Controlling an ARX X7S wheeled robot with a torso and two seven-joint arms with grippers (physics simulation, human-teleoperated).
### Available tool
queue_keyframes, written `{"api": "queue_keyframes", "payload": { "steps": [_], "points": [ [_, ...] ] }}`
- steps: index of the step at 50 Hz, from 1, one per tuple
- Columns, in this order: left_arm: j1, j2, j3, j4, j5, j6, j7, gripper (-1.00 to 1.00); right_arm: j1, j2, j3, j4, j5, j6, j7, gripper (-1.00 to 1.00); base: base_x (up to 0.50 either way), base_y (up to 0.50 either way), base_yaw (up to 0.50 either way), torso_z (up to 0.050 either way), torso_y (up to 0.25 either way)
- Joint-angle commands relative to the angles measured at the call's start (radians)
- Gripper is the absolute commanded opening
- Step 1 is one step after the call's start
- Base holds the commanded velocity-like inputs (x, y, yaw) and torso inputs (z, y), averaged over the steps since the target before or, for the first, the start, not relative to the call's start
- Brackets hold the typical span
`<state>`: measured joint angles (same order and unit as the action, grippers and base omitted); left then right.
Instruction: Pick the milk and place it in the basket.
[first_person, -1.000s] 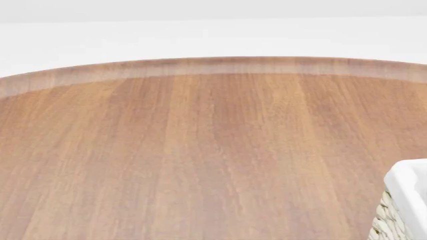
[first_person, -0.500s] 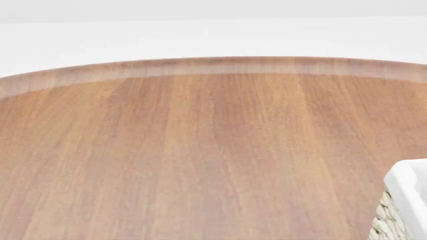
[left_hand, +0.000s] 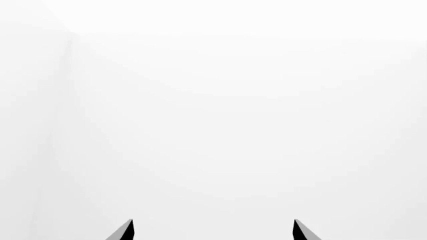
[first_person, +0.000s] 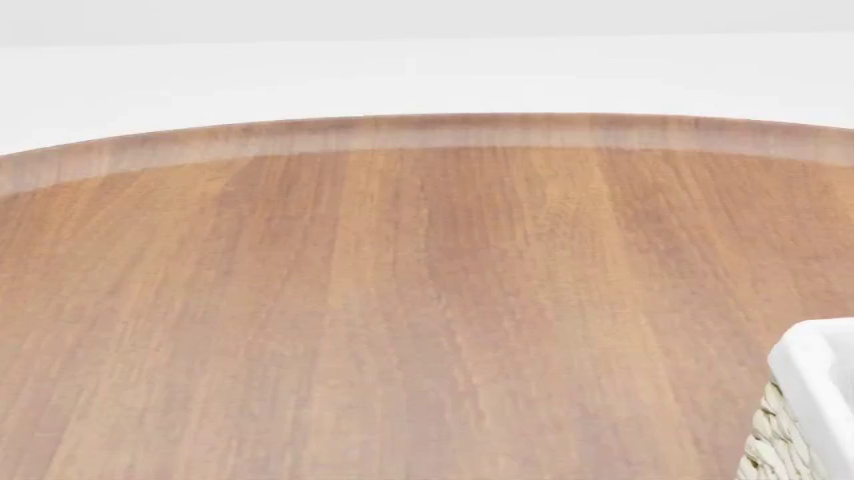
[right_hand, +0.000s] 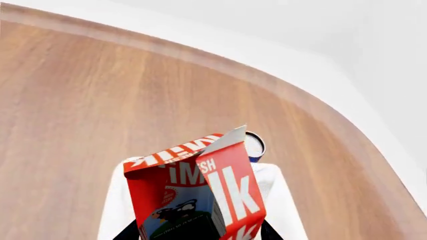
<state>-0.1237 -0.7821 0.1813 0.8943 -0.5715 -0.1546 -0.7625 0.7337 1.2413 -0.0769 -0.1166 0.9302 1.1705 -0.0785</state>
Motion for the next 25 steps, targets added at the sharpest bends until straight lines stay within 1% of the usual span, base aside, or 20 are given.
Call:
{"api": "queue_keyframes", "payload": {
  "steps": [1,6,20,25],
  "points": [
    [-0.006,0.016,-0.015,-0.004,0.012,0.0,0.02,1.0,-0.049,-0.003,0.053,0.007,-0.05,-0.012,-0.003,-1.0,0.0,0.0,0.0,0.0,0.0],
    [-0.004,0.016,-0.013,-0.006,0.015,0.001,0.021,1.0,-0.105,-0.003,0.09,0.009,-0.039,-0.023,0.011,-1.0,0.0,0.0,0.0,0.0,0.002],
    [0.001,0.016,-0.011,-0.009,0.019,0.007,0.021,1.0,-0.15,-0.027,0.11,0.022,-0.05,-0.05,0.037,-1.0,0.0,0.0,0.0,0.001,0.001],
    [0.005,0.014,-0.013,-0.007,0.018,0.009,0.019,1.0,-0.124,-0.036,0.114,0.022,-0.058,-0.061,0.05,-1.0,0.0,0.0,0.0,0.0,0.002]
  ]
}}
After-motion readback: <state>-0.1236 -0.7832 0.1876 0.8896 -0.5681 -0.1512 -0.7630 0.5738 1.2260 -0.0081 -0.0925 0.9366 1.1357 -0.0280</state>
